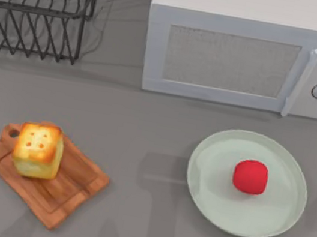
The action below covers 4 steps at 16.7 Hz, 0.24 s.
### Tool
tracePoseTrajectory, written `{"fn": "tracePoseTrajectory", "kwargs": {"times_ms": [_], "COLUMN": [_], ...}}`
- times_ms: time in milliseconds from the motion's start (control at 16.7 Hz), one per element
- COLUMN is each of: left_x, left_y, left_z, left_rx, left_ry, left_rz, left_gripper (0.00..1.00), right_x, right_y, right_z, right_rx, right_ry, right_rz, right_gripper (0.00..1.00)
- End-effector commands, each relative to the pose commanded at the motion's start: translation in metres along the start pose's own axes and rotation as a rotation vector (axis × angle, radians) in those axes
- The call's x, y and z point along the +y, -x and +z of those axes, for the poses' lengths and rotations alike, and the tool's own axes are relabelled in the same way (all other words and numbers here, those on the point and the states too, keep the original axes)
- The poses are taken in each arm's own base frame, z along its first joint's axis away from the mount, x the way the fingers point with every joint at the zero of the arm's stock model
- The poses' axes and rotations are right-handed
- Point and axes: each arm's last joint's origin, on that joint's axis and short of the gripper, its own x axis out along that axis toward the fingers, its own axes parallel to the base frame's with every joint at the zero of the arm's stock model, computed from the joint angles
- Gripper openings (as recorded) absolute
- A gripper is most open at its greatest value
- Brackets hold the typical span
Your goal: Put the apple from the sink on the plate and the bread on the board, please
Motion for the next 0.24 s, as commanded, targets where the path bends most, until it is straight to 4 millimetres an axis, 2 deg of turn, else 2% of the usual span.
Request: {"fn": "tracePoseTrajectory", "kwargs": {"times_ms": [240], "left_x": [0.0010], "left_y": [0.0006], "left_z": [-0.0027], "left_rx": [-0.039], "left_ry": [-0.010], "left_rz": [0.010], "left_gripper": [1.00], "right_x": [0.0000], "right_y": [0.0000], "right_z": [0.0000], "right_rx": [0.000], "right_ry": [0.000], "right_rz": [0.000], "right_gripper": [1.00]}}
